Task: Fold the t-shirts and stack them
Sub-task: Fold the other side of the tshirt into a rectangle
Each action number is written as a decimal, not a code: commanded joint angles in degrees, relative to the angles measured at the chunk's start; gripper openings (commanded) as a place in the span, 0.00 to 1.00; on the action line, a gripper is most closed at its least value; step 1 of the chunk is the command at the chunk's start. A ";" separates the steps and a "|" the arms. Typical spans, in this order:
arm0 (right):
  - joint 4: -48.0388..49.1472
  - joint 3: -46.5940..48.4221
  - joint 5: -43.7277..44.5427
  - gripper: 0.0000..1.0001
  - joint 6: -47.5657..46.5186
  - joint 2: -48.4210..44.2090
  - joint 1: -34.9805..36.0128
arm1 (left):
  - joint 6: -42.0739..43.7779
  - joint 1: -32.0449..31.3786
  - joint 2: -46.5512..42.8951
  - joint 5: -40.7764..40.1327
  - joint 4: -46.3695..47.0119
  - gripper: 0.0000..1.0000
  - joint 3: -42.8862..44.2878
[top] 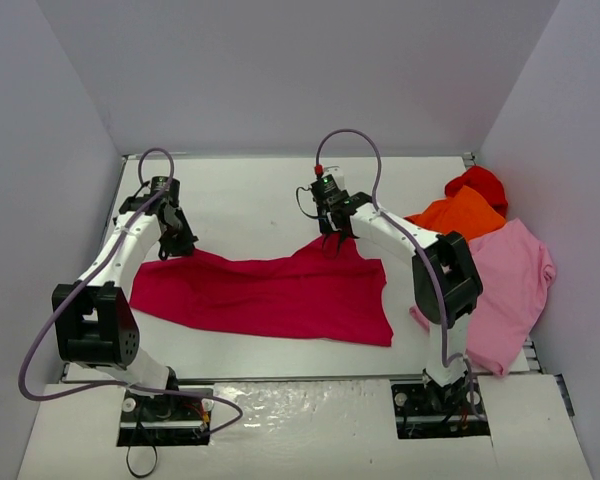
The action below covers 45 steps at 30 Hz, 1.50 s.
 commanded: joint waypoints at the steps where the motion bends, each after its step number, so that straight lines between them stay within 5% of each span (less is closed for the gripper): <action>1: 0.90 1.57 -0.20 0.00 -1.25 -5.41 0.42 | 0.58 -0.24 -0.18 -0.17 0.61 0.00 3.39; 14: -0.60 -22.53 2.78 0.00 13.80 -29.27 13.74 | 0.29 -0.33 0.55 0.55 1.68 0.00 2.18; 23: -1.49 -31.90 2.44 0.02 26.01 -33.42 24.44 | -0.12 -0.80 1.52 0.93 2.77 0.00 0.77; 25: -1.68 -32.30 2.77 0.14 27.60 -32.57 26.72 | -0.06 -0.82 1.72 0.93 2.91 0.00 0.55; 29: -2.65 -31.70 5.64 0.67 31.25 -31.09 30.83 | -0.10 -0.82 2.11 1.00 3.02 0.00 0.66; 31: -2.95 -31.11 7.14 0.77 32.07 -31.24 31.58 | -0.03 -0.90 2.26 0.77 3.10 0.00 0.66; 38: -0.24 -29.76 9.79 0.78 27.70 -29.57 30.54 | 0.21 -1.45 -0.18 -1.37 2.72 0.00 0.66; 45: 12.36 -16.16 -3.34 0.77 13.82 -13.41 24.37 | 0.49 -2.53 -8.00 -7.54 -3.85 0.00 1.71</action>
